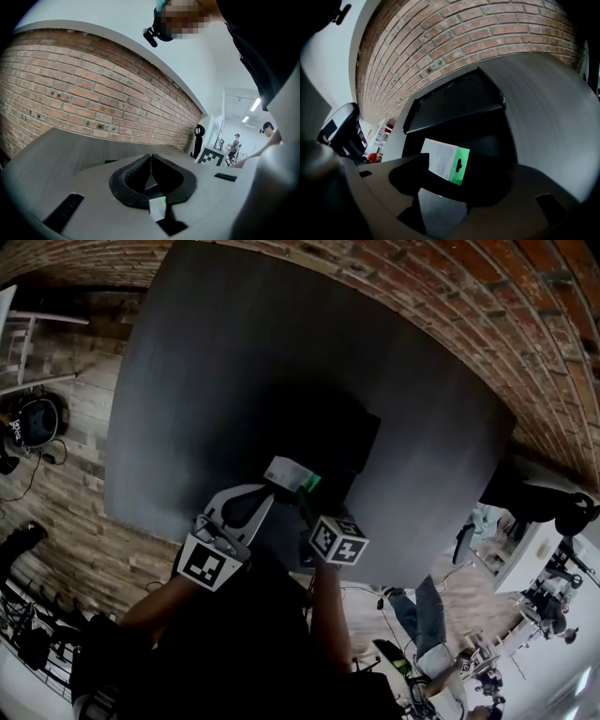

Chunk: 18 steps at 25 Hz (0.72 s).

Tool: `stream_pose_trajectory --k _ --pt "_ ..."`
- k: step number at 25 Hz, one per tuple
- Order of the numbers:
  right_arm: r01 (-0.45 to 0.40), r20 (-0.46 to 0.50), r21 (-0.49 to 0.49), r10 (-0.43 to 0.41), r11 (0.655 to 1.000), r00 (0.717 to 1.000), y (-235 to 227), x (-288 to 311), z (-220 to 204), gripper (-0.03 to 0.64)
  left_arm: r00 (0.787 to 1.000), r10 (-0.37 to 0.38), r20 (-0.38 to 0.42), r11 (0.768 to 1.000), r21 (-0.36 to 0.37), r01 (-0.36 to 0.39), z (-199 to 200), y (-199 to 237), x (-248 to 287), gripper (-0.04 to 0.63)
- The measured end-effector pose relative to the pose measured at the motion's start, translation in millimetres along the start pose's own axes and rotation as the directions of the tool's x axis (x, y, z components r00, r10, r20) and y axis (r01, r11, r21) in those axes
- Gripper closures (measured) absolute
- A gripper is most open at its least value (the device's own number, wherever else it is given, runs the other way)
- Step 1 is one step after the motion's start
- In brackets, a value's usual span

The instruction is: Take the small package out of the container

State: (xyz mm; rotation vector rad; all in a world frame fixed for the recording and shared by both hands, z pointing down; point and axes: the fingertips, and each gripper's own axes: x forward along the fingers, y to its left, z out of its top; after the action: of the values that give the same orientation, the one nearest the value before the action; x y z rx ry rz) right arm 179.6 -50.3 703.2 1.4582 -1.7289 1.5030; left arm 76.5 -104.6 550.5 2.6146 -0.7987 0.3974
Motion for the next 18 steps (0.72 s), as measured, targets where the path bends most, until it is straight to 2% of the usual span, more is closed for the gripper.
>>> stream_pose_trajectory --k 6,18 --pt "0.027 -0.062 -0.036 -0.030 0.999 0.998 -4 5 2 0.347 1.000 0.001 -0.005 1.000 -0.025 -0.001 -4 5 4 0.552" --pt "0.003 -0.124 0.050 0.003 0.999 0.992 -11 17 4 0.341 1.000 0.006 -0.004 0.998 -0.056 -0.006 -12 14 5 0.554"
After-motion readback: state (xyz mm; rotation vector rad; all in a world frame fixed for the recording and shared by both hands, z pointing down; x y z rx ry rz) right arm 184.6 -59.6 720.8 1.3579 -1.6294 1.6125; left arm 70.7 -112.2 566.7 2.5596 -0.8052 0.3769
